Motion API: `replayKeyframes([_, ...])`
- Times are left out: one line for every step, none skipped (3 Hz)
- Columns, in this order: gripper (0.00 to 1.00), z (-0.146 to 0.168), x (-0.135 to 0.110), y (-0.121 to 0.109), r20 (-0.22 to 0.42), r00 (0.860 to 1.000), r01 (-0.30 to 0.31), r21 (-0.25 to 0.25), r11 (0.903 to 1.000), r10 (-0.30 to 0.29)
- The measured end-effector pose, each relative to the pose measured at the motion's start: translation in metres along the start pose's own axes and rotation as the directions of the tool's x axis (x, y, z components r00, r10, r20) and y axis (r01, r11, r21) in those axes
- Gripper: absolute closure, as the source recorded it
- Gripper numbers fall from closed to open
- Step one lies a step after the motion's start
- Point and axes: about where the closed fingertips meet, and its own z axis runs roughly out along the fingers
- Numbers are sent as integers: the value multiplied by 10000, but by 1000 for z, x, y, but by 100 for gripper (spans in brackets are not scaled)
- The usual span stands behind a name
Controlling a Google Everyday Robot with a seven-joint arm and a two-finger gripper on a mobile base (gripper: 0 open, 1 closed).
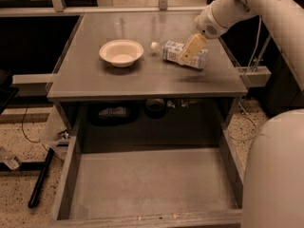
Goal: Place blue plastic bottle into top drawer
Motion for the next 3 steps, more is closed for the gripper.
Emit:
replayKeyframes([0,7,8,1,-152,9998,-87,-123,9999,85])
replayKeyframes([0,14,18,13,-376,9990,-271,-400,9988,256])
replayKeyframes([0,21,26,24,-565,9975,-454,-712,9964,414])
